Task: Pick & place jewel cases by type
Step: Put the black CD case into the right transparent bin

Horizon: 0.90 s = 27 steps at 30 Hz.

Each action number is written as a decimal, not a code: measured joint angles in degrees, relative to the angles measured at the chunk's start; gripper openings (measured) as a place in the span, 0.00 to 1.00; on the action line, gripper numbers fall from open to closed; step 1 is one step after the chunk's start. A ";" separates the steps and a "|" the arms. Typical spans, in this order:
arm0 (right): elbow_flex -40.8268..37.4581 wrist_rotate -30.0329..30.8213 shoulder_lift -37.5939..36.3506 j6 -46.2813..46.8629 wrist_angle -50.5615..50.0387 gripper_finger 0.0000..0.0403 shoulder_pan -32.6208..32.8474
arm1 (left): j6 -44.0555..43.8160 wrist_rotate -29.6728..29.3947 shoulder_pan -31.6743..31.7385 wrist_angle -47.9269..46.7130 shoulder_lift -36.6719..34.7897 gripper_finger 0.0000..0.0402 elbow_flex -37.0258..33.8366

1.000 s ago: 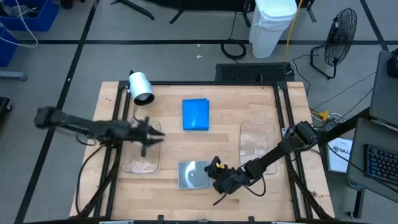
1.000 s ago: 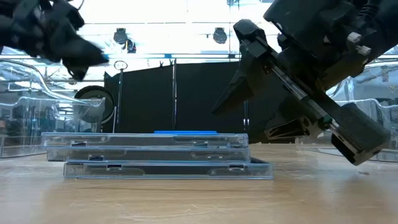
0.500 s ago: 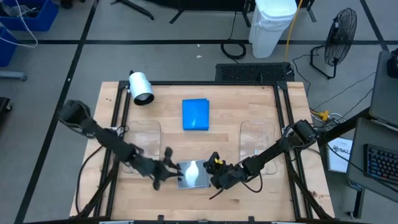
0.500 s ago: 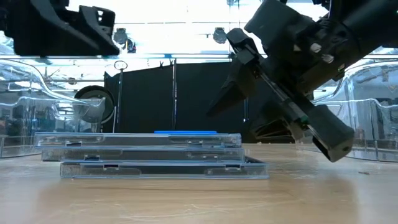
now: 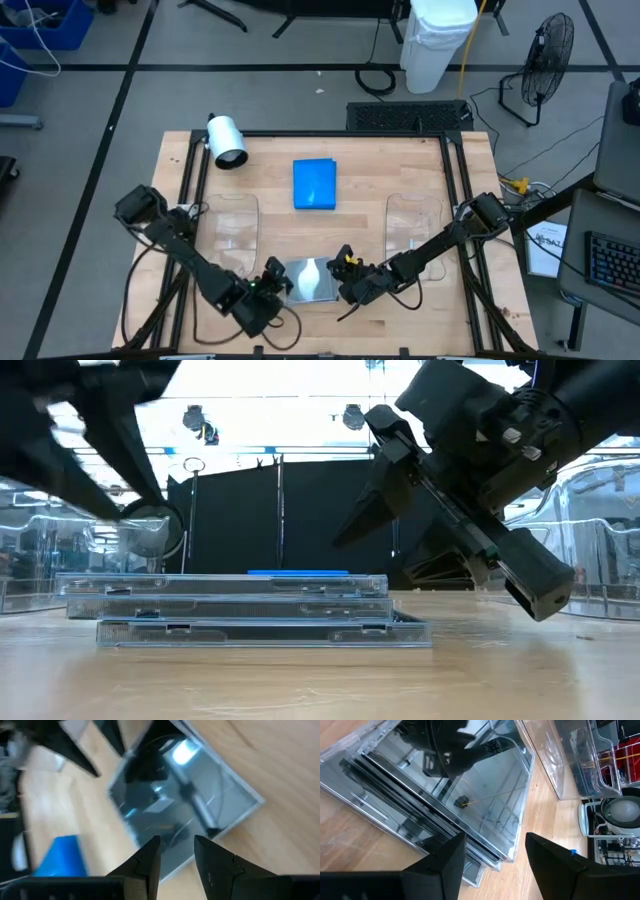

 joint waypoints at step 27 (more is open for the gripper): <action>-0.10 0.09 0.00 -0.04 2.20 0.49 -0.05 | 4.60 -7.77 -1.17 4.99 11.66 0.31 0.88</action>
